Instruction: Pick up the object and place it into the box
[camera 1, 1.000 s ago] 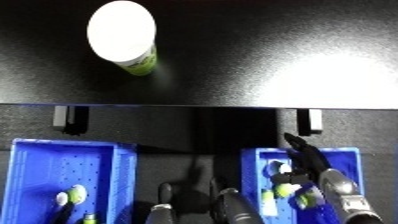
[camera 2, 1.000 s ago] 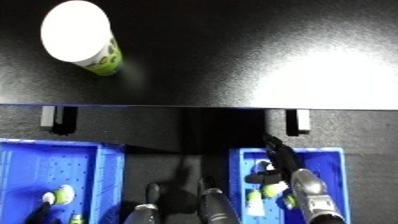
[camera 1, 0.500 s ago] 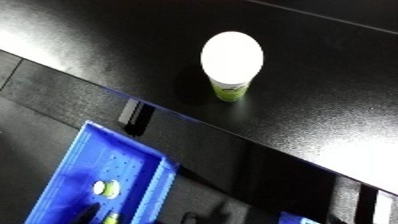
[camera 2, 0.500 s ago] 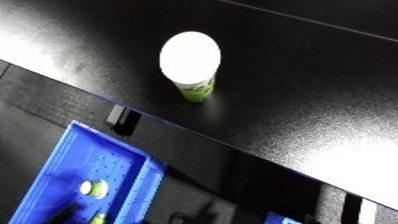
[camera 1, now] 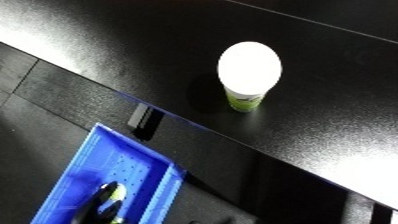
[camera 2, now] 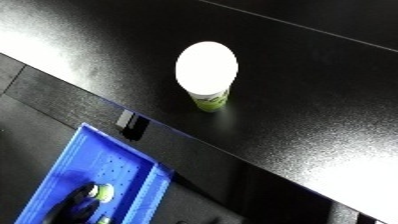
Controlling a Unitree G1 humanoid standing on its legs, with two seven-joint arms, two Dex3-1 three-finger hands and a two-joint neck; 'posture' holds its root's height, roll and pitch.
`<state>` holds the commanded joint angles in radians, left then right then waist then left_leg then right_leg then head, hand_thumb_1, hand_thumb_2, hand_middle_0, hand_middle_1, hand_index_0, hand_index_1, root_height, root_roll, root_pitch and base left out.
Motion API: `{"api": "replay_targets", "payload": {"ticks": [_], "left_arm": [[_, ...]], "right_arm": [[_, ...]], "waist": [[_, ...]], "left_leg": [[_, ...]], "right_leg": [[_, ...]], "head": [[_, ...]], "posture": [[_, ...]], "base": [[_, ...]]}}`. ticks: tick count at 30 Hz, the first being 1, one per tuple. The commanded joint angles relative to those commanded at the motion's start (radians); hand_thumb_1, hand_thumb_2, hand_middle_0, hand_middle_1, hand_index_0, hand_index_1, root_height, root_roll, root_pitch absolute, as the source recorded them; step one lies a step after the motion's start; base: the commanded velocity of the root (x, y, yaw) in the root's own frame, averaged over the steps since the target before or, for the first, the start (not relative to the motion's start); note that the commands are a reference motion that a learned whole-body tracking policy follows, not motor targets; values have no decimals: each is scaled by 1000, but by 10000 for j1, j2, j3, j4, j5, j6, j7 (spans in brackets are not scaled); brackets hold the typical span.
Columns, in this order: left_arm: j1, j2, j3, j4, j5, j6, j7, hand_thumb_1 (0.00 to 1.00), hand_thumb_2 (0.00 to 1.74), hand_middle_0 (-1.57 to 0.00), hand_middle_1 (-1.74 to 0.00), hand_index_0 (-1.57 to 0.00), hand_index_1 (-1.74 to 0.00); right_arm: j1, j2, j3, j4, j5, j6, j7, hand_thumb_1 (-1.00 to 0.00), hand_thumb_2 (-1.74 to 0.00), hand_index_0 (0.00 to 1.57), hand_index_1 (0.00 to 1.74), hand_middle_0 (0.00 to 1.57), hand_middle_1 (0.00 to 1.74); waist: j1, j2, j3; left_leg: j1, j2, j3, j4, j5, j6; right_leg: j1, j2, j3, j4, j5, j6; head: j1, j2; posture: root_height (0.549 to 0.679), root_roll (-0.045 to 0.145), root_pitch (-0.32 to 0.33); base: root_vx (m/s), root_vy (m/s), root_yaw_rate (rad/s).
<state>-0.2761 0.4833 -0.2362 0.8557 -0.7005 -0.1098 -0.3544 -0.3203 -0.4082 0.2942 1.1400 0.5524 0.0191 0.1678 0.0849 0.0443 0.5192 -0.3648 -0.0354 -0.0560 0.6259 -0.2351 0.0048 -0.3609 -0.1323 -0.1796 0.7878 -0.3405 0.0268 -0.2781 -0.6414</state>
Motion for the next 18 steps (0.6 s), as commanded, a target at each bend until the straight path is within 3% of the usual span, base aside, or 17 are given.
{"api": "replay_targets", "payload": {"ticks": [3, 8, 13, 15, 18], "left_arm": [[62, 533, -296, -1553, -166, 606, -600, 0, 0, 0, 0, 0, 0], [24, 1574, -685, -3688, -363, 2390, -2099, 0, 0, 0, 0, 0, 0], [-274, 3157, -1278, -6681, -1391, 4787, -4574, 0, 0, 0, 0, 0, 0], [-457, 3495, -1464, -7677, -2130, 5253, -5124, 0, 0, 0, 0, 0, 0], [-716, 3629, -1533, -8808, -3241, 5510, -5353, 0, 0, 0, 0, 0, 0]], "right_arm": [[213, -138, -110, 84, 75, -72, 81, 0, 0, 0, 0, 0, 0], [461, -383, -261, 172, 195, -183, 252, 0, 0, 0, 0, 0, 0], [639, -730, -288, 21, 502, -134, 326, 0, 0, 0, 0, 0, 0], [663, -793, -245, -17, 639, -105, 299, 0, 0, 0, 0, 0, 0], [683, -772, -206, 8, 792, -112, 261, 0, 0, 0, 0, 0, 0]], "waist": [[88, 77, 8], [164, 194, 8], [183, 334, 8], [190, 364, 8], [216, 367, 8]], "left_leg": [[-36, -43, -28, -55, -24, 28], [-68, -101, -35, -116, -59, 35], [-136, -150, -28, -70, -143, 38], [-149, -172, -42, -54, -172, 42], [-152, -192, -67, -20, -215, 44]], "right_leg": [[-43, -39, -24, -46, 48, 58], [-25, -126, -77, -165, 122, 139], [-5, -250, -146, -275, 235, 227], [6, -284, -172, -301, 259, 241], [22, -325, -210, -294, 270, 254]], "head": [[226, -60], [384, -70], [750, -9], [860, -22], [973, -64]], "posture": [[638, 40, -33], [640, 42, -26], [642, 44, -19], [643, 44, -18], [643, 42, -19]], "base": [[5, 27, 47], [-4, 23, 51], [-10, 13, 77], [-3, -2, 66], [5, -19, 59]]}}
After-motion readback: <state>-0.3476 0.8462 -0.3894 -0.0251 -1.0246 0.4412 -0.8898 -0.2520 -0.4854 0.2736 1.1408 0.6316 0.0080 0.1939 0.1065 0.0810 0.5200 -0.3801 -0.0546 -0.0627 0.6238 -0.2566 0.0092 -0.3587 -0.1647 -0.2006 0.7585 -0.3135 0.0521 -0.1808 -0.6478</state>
